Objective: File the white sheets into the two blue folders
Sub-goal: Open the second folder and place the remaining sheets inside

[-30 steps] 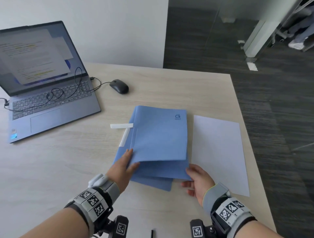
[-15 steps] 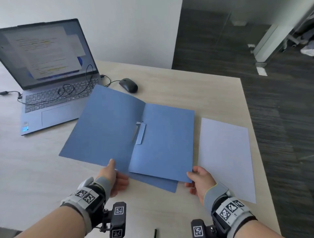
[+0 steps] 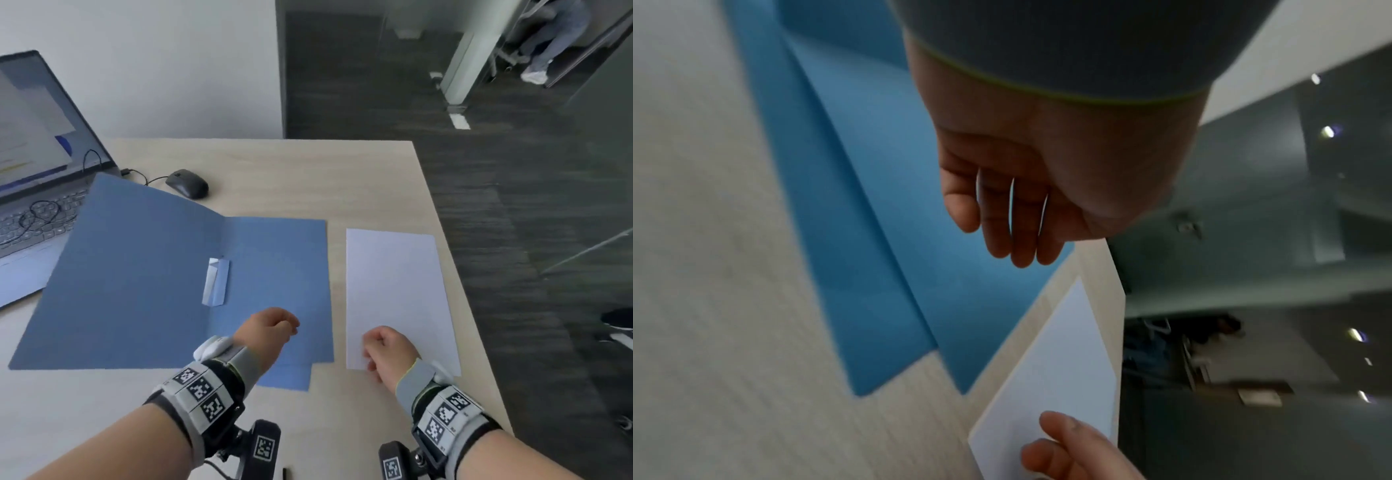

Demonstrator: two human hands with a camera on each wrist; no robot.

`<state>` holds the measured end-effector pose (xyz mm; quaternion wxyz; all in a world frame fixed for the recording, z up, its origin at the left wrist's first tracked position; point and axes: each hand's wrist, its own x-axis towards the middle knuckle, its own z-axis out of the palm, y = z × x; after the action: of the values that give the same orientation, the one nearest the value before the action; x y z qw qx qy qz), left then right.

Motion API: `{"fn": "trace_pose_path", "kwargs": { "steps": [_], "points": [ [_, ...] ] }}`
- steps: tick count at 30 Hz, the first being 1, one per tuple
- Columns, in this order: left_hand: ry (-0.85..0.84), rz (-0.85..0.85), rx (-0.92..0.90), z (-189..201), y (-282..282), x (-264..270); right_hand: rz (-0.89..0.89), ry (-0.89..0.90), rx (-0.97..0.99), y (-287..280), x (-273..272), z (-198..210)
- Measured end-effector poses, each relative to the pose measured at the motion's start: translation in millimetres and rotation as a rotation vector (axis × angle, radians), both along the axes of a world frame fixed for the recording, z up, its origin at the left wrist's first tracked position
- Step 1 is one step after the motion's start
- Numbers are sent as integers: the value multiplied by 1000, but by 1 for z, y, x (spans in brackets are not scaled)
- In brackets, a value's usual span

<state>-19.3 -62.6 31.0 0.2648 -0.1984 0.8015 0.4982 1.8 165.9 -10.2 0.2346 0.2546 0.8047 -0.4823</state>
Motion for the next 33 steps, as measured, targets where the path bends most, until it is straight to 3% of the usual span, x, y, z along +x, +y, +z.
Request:
{"fn": "trace_pose_path", "kwargs": {
  "steps": [4, 8, 11, 14, 18, 22, 29, 33],
  "points": [
    [62, -251, -151, -2, 57, -19, -97, 61, 146, 54, 8, 12],
    [135, -535, -381, -29, 105, -37, -270, 125, 268, 103, 18, 9],
    [117, -643, -544, -51, 120, -45, -338, 88, 407, 132, 25, 3],
    [131, -738, -638, -61, 130, -45, -390, 7, 383, 151, 33, -3],
    [175, -804, -669, -65, 140, -43, -491, -73, 148, 165, 36, -12],
    [192, -896, -643, -67, 154, -39, -480, -161, 78, 175, 35, -17],
    [248, -958, -587, -62, 175, -27, -522, -1, 91, 177, 34, -15],
    [214, -837, -469, -52, 177, -32, -453, 123, 172, 175, 31, -9]
  ]
}}
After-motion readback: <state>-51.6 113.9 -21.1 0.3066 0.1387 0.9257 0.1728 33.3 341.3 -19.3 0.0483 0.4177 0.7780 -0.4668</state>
